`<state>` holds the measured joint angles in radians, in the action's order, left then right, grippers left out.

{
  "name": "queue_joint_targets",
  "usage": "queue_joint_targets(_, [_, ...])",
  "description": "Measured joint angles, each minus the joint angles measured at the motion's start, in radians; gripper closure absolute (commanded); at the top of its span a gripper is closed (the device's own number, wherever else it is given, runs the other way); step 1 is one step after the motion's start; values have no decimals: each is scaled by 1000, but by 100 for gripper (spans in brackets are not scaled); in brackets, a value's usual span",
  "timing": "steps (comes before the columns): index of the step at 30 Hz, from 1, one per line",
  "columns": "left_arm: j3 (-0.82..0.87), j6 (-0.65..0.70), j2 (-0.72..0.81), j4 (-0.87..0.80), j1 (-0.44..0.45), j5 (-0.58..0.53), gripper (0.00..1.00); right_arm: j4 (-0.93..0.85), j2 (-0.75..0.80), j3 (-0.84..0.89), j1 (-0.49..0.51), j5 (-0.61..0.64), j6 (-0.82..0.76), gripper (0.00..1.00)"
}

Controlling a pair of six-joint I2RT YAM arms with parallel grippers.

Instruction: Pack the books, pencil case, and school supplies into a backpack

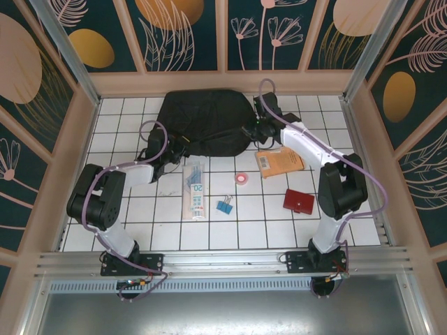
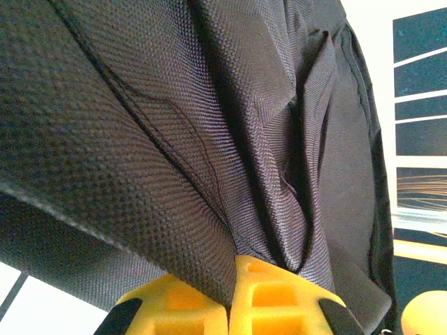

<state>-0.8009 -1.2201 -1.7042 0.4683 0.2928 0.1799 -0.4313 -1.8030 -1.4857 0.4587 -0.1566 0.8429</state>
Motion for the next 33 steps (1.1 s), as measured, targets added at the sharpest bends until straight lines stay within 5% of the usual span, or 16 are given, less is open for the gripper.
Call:
queue_joint_targets(18, [-273,223,-69,-328,-108,2,100,-108,-79,-114,18,-8,-320,100])
queue_joint_targets(28, [-237,267,-69,-369,-108,2,100,-115,-65,-154,35,23,-291,37])
queue_joint_targets(33, [-220,267,-69,-368,-108,2,100,-93,-63,-169,-1,-67,-215,33])
